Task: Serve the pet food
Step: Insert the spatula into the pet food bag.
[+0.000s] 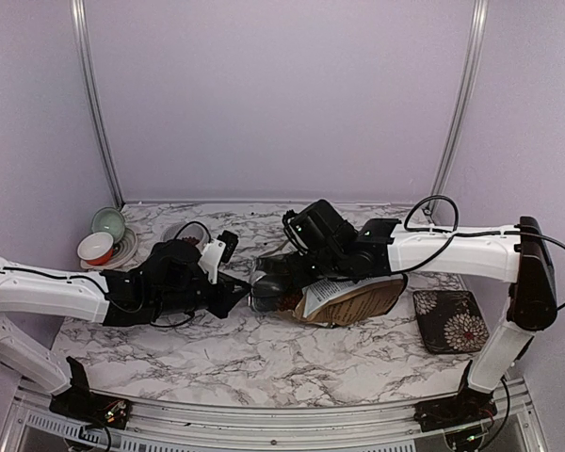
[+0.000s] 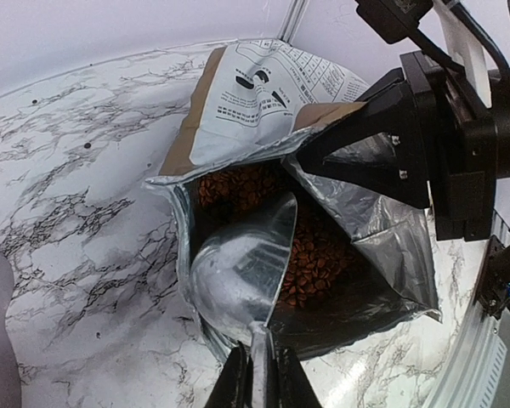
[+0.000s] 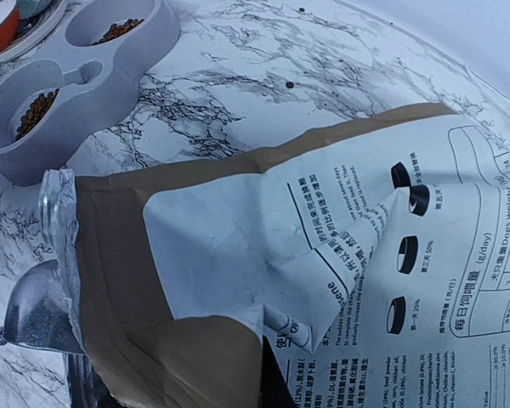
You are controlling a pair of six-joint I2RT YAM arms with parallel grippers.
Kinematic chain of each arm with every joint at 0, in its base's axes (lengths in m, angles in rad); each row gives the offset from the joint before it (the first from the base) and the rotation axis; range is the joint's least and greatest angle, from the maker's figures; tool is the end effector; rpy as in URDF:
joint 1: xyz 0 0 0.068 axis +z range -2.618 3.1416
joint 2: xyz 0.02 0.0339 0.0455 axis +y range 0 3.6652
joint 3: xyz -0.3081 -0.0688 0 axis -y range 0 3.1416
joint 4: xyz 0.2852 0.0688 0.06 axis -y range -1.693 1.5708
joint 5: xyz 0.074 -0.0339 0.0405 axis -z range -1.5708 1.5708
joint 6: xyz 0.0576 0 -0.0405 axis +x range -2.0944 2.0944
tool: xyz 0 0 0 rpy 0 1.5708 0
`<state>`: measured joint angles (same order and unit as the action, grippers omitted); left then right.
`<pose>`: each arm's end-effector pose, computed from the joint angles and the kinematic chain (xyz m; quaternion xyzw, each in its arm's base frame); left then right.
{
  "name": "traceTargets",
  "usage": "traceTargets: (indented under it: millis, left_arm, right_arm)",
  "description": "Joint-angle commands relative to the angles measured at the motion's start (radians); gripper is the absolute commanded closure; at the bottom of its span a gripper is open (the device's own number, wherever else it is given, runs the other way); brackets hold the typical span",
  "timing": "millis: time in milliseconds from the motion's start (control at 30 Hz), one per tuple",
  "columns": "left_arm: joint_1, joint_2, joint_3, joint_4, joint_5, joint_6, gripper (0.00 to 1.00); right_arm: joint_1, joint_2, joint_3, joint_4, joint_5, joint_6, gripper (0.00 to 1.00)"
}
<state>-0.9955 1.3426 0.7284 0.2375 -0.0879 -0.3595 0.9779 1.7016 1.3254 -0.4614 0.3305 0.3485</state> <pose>0.1893 -0.2826 0.2500 0.2349 0.7925 -0.3238 0.4604 0.2577 0.3490 0.2745 -0.2290 0.8939 0.0966 0.3732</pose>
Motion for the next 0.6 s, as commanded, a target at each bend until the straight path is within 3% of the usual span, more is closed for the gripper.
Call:
traceTargets:
  millis: [0,567]
  left_arm:
    - [-0.027,0.046,0.039,0.076,-0.176,0.035,1.0]
    - [-0.036,0.22,0.077,0.187,-0.245,-0.009,1.0]
  right_arm:
    - [0.0,-0.001,0.037,-0.004,0.042,0.008,1.0]
    - [-0.002,0.006,0.04,0.005,0.037,-0.002,1.0]
